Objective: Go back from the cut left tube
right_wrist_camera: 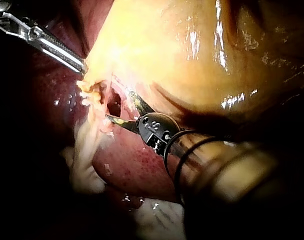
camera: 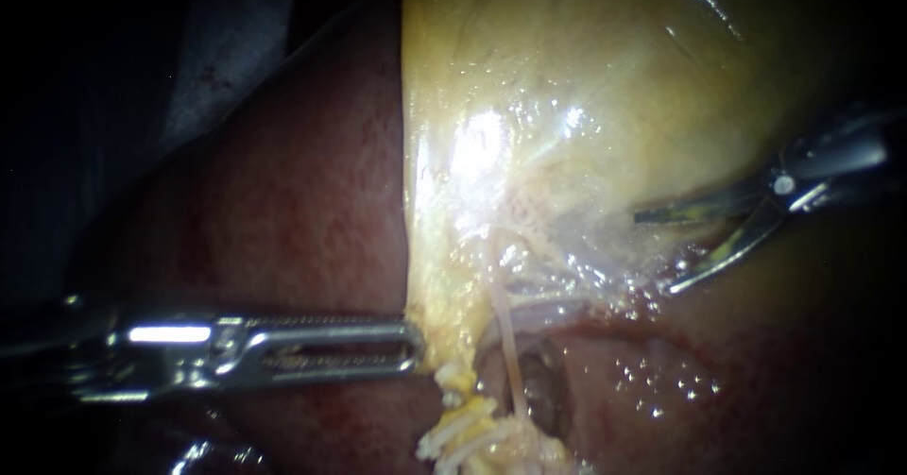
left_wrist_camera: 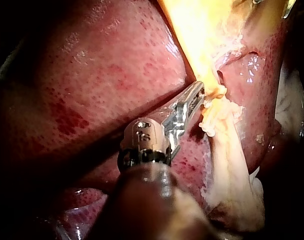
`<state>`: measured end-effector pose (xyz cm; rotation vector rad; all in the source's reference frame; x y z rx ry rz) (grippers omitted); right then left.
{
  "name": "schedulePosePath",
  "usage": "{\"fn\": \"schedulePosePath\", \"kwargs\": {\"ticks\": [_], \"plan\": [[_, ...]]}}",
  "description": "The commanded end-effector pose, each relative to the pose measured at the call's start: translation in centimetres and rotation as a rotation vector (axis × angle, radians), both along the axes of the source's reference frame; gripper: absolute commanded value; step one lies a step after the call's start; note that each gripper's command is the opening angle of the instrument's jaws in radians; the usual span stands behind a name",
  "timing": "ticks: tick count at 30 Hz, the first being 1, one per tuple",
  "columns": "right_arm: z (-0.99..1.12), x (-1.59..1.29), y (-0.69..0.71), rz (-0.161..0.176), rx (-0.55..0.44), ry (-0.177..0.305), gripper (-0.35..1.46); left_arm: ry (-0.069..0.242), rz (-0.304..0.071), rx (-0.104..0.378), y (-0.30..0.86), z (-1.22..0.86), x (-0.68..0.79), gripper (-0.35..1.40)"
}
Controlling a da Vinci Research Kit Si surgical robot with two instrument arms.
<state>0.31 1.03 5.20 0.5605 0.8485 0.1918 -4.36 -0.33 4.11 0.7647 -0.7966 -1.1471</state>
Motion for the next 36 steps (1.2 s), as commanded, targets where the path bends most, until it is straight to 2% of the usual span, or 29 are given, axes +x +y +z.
{"fn": "schedulePosePath", "kwargs": {"ticks": [1,6,11,18,28,36], "plan": [[0.01,0.0,-0.02,-0.001,0.001,-0.001,0.67,0.001,-0.001,0.0,0.0,0.0,0.0,-0.35],[0.02,0.0,-0.02,0.001,0.001,-0.002,0.67,0.001,-0.001,0.001,0.02,-0.01,-0.01,-0.35],[0.02,0.0,-0.02,0.001,0.001,-0.002,0.67,0.007,-0.009,0.001,0.12,-0.01,-0.07,-0.35],[0.03,-0.02,-0.02,0.0,0.0,-0.002,0.67,-0.01,-0.053,-0.008,0.34,0.02,-0.17,-0.35],[0.04,-0.02,-0.03,-0.003,0.001,0.0,0.69,-0.039,-0.089,-0.064,0.69,0.09,-0.28,-0.35],[0.05,-0.03,-0.04,-0.003,0.001,0.0,0.71,-0.074,-0.108,-0.1,0.82,0.1,-0.43,-0.35]]}}
